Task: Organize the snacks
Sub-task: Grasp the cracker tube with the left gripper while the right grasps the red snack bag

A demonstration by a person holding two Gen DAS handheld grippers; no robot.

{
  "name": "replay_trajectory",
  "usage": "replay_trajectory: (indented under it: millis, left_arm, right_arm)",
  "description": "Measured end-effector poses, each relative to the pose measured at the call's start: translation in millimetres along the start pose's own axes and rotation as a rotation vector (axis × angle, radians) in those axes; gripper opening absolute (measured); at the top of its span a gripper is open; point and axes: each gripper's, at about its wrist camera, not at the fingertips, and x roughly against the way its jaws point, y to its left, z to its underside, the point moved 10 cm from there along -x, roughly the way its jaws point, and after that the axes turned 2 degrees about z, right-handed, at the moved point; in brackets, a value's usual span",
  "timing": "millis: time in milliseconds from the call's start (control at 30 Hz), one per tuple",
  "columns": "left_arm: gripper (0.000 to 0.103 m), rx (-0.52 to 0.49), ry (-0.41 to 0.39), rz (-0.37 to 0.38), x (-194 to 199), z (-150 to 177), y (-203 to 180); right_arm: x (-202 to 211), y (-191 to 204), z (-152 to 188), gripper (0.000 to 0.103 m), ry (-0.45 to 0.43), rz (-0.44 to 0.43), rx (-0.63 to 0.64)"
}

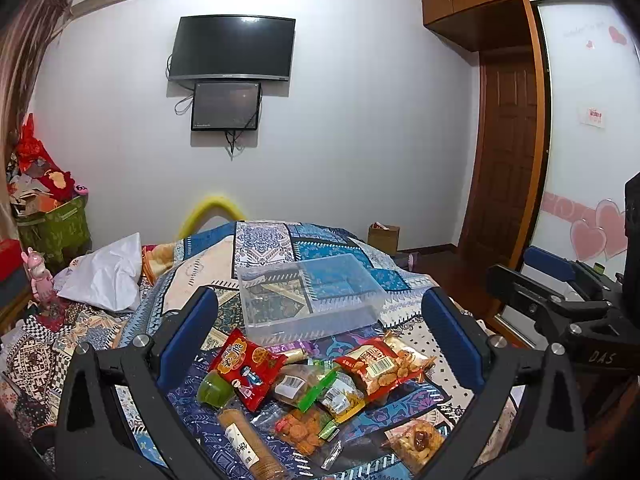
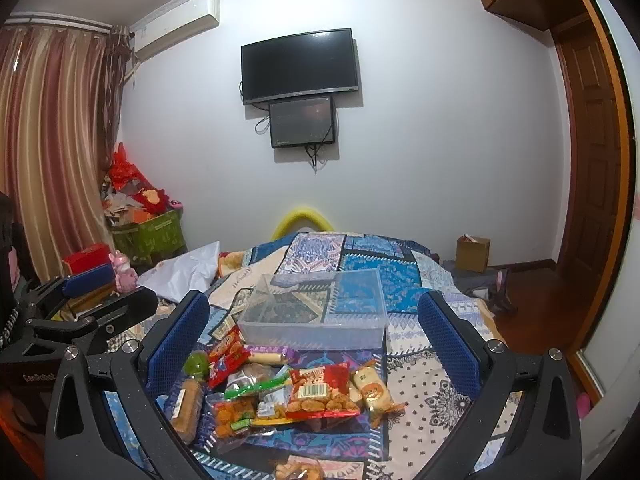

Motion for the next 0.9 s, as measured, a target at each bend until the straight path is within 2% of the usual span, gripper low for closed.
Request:
replay_trajectory:
  millis: [200, 467, 533, 667, 767, 900]
  left_arm:
    - [0.103, 0.011, 0.035, 0.005, -11, 6, 6]
    - [0.103, 0.029, 0.144, -0.021, -42, 34, 29]
    - [0.097, 0.034, 0.179, -0.03, -50, 44, 36]
    - [0.087, 0.068, 0.279, -0.056, -69, 74, 55]
    - [0.082, 0.095, 0.354, -0.076, -79, 96, 69]
    - [0.08, 0.12, 0.425, -0.097, -84, 121, 81]
  right_arm:
    - [-8, -5, 6, 0.103, 0.023, 0.008, -0.004]
    - [-29, -23, 28, 0.103, 0.112, 0.022, -0.004]
    - [-39, -27, 39, 0.103, 0.159, 0.024, -0.002]
    - [-50, -36, 53, 0.103, 0.199, 0.054, -0.004]
    - [-58, -37, 63, 0.103, 0.238, 0.029, -0.019]
    - [-68, -32, 77, 0.102, 0.296, -0.023, -0.041]
